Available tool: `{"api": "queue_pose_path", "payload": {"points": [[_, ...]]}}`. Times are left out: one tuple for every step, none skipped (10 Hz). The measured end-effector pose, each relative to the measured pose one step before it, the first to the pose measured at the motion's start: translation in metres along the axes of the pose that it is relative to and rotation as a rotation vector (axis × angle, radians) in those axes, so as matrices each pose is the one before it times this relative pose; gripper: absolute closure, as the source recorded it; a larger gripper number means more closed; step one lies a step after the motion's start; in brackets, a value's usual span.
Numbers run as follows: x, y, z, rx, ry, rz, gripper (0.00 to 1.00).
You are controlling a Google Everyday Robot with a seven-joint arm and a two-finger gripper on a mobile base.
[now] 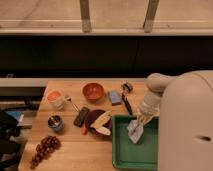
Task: Wipe tray with towel
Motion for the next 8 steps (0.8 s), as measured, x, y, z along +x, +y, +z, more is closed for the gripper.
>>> {"api": "queue_pose_path", "payload": {"points": [[0.01503, 0.01566, 0.00335, -0.03725, 0.01489, -0.03881, 1.0], [0.01305, 0.00745, 0.00412, -0.0224, 0.01759, -0.02024, 1.0], [0.01062, 0.00116, 0.00509, -0.00829, 0.01442, -0.0034, 1.0], [0.00659, -0.0024, 0.00341, -0.00129, 0.00997, 0.00223, 1.0], [0.00601, -0.00871, 0.00193, 0.00298, 0.00683, 0.0139, 1.0], [0.00498, -0.01711, 0.00043, 0.00989, -0.00041, 0.03059, 1.0], [0.00231, -0.01708, -0.00099, 0.01043, -0.00333, 0.0326, 1.0], [-0.00148, -0.02091, -0.00258, 0.01603, -0.01006, 0.04516, 1.0]]}}
